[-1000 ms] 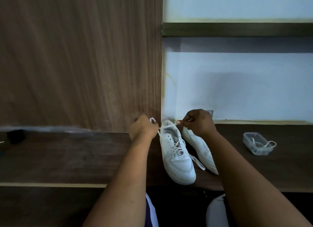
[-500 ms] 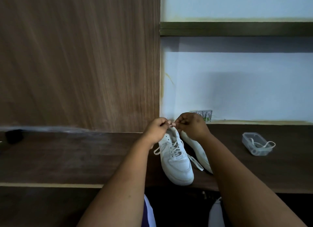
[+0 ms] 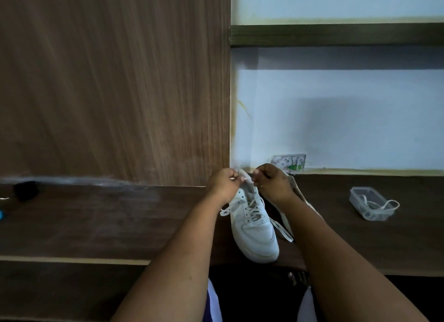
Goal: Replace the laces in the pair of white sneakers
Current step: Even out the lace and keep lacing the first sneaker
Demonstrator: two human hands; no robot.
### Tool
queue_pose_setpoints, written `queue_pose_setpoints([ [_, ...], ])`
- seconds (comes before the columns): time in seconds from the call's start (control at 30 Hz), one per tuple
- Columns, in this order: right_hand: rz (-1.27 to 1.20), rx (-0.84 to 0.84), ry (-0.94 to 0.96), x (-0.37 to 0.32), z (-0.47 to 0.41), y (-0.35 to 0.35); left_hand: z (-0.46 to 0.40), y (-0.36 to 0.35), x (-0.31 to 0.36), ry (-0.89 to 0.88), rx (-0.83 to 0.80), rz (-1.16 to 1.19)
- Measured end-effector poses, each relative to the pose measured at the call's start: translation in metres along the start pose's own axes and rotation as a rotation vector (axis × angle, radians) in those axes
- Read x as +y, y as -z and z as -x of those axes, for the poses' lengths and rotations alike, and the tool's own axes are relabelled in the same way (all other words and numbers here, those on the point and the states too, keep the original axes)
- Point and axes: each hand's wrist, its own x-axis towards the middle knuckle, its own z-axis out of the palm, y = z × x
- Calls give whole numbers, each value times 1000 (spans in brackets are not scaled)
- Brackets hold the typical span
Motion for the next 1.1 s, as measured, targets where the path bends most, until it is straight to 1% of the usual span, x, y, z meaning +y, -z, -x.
queue_pose_setpoints([
  [0.07,35,72,-38,7,-6,2,2,-7,2,20,49,-226],
  [0.1,84,86,-56,12,-9,3,4,-10,2,31,58,-297],
  [0.17,241,59,-89,15,-10,3,5,-18,1,44,68,-382],
  [0.23,321,6,-104,17,-11,-1,5,-24,-2,55,79,-421],
  [0.33,334,-58,-108,18,-12,-6,1,-26,-11,93,82,-393],
  [0.4,361,-79,-80,20,-13,-7,0,-28,-11,65,73,-436],
  [0.47,318,-83,-73,21,-13,-7,0,-28,-11,43,72,-440],
  [0.57,309,-96,-86,25,-16,-6,-1,-30,-10,46,78,-368],
  [0.63,248,-112,-119,27,-17,-3,-3,-32,-9,49,68,-283],
  [0.67,214,-130,-107,26,-16,0,-2,-33,-6,47,58,-257],
  [0.73,191,-175,-36,23,-14,7,-1,-36,-2,34,53,-241],
  [0.8,229,-212,39,16,-13,11,0,-37,1,31,56,-233],
  [0.87,292,-192,137,6,-10,12,1,-36,3,55,57,-206],
  [0.93,319,-167,190,7,-11,12,-1,-35,2,87,47,-157],
  [0.97,333,-156,186,8,-11,12,-3,-34,2,113,25,-107],
  [1.03,353,-150,153,10,-10,15,-3,-33,2,177,-41,65],
  [1.1,314,-165,135,11,-7,18,0,-30,4,229,-102,207],
])
